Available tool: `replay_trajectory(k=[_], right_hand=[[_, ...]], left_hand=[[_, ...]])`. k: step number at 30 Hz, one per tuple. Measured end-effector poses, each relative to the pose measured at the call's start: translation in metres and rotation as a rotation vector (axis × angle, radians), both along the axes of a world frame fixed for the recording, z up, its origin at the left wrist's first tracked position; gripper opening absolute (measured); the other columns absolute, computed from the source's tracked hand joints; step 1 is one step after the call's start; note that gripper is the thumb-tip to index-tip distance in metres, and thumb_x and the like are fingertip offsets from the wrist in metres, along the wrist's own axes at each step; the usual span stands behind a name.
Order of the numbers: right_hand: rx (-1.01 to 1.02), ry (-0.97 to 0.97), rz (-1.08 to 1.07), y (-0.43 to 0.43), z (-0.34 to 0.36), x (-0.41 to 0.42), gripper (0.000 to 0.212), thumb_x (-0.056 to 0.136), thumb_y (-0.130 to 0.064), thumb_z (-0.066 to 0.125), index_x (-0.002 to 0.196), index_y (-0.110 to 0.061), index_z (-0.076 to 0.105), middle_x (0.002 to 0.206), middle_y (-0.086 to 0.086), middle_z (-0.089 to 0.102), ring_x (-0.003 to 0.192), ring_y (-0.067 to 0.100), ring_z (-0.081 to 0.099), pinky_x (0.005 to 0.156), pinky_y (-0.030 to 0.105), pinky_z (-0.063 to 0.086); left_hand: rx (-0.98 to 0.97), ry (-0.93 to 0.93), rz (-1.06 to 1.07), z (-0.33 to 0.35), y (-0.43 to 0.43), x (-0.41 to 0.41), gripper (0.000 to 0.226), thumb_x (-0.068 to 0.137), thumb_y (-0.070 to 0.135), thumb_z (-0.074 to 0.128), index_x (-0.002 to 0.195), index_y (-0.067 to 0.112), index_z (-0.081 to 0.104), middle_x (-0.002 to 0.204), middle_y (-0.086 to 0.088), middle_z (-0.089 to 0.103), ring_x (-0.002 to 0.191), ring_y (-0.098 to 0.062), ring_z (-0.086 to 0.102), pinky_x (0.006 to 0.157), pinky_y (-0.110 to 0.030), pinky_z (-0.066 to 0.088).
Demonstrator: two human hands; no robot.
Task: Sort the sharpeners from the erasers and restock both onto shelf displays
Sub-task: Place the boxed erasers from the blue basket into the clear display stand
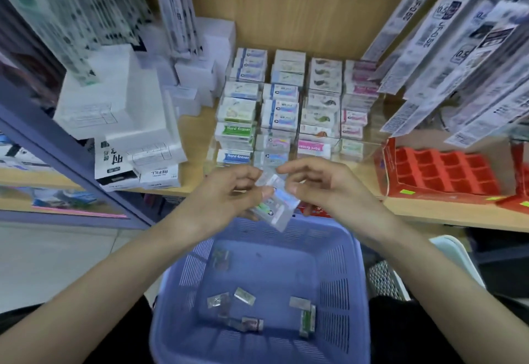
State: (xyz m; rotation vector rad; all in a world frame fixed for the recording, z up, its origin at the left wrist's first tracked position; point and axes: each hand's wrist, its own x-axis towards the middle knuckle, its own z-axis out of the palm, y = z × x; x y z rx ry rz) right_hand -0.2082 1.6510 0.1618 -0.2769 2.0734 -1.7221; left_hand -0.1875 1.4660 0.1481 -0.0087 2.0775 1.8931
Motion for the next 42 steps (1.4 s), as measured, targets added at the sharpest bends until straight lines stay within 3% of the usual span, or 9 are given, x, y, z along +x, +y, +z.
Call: replay_trajectory(k=[7,11,19,23,26,32,37,39,42], right_hand=[[-0.127,-0.023,-0.181,0.0,-0.005,-0.015,0.034,0.089,0.004,0.056,0.114,-0.019,0.059,0.085,0.006,0.058,0.058,0.017,0.06,0.055,0.027,0.053],[-0.052,-0.02,-0.188,-0.004,-0.005,-0.018,0.043,0.091,0.004,0.054,0.123,-0.026,0.054,0.087,0.004,0.049,0.064,0.021,0.066,0.063,0.034,0.058],[0.044,-0.075,-0.413,-0.011,-0.018,-0.03,0.024,0.084,-0.004,0.068,0.096,-0.018,0.053,0.072,0.013,0.065,0.066,0.021,0.064,0.062,0.029,0.053],[0.255,0.165,-0.289,-0.019,-0.022,-0.038,0.038,0.089,-0.003,0.06,0.104,-0.038,0.063,0.077,-0.007,0.056,0.071,0.006,0.053,0.073,0.031,0.052],[0.368,0.255,-0.139,-0.026,-0.022,-0.045,0.044,0.092,-0.005,0.056,0.126,-0.033,0.056,0.084,-0.01,0.056,0.07,0.004,0.05,0.072,0.011,0.045],[0.561,0.31,0.009,-0.035,-0.028,-0.047,0.011,0.088,-0.01,0.064,0.094,-0.017,0.069,0.082,-0.016,0.06,0.075,-0.011,0.054,0.07,0.002,0.036],[0.669,0.514,0.018,-0.032,-0.032,-0.045,0.015,0.088,-0.014,0.065,0.1,-0.014,0.073,0.093,-0.007,0.051,0.096,0.011,0.047,0.083,0.01,0.03],[0.567,0.504,-0.061,-0.035,-0.026,-0.04,0.013,0.09,-0.018,0.062,0.099,-0.017,0.072,0.096,-0.005,0.056,0.098,0.006,0.044,0.085,0.006,0.028],[0.276,0.298,-0.117,-0.046,-0.013,-0.03,0.012,0.09,-0.02,0.06,0.083,-0.023,0.068,0.087,-0.01,0.064,0.076,-0.008,0.049,0.072,0.005,0.033]], left_hand=[[-0.109,0.093,0.11,-0.002,-0.006,-0.016,0.015,0.087,0.013,0.063,0.1,0.02,0.064,0.097,-0.002,0.071,0.091,-0.007,0.066,0.074,-0.021,0.054],[-0.053,0.0,0.221,-0.009,-0.014,-0.024,0.011,0.086,0.014,0.063,0.085,0.023,0.068,0.085,0.009,0.072,0.088,-0.003,0.066,0.069,-0.016,0.054],[0.022,-0.145,0.39,-0.005,-0.027,-0.042,0.014,0.092,0.009,0.056,0.084,0.013,0.066,0.091,0.0,0.064,0.085,-0.008,0.062,0.063,-0.013,0.054],[0.058,-0.132,0.411,0.002,-0.031,-0.043,0.013,0.092,0.01,0.056,0.084,0.016,0.065,0.09,0.001,0.064,0.071,0.0,0.064,0.064,-0.014,0.055],[0.085,-0.127,0.419,0.006,-0.033,-0.042,0.012,0.092,0.01,0.056,0.086,0.014,0.065,0.092,0.0,0.064,0.078,-0.004,0.062,0.065,-0.014,0.055],[0.1,-0.144,0.407,0.005,-0.039,-0.039,0.011,0.092,0.015,0.057,0.086,0.017,0.066,0.103,-0.001,0.066,0.085,-0.005,0.063,0.068,-0.015,0.055],[0.18,-0.209,0.393,0.002,-0.044,-0.035,0.012,0.092,0.015,0.056,0.088,0.014,0.068,0.111,-0.007,0.062,0.096,-0.012,0.065,0.071,-0.017,0.056],[0.278,-0.266,0.4,0.001,-0.041,-0.033,0.011,0.092,0.011,0.055,0.094,0.011,0.066,0.114,-0.01,0.065,0.098,-0.019,0.068,0.072,-0.02,0.057],[0.451,-0.338,0.416,0.0,-0.029,-0.031,0.015,0.091,0.006,0.052,0.103,0.006,0.062,0.111,-0.014,0.067,0.087,-0.016,0.071,0.071,-0.023,0.058]])
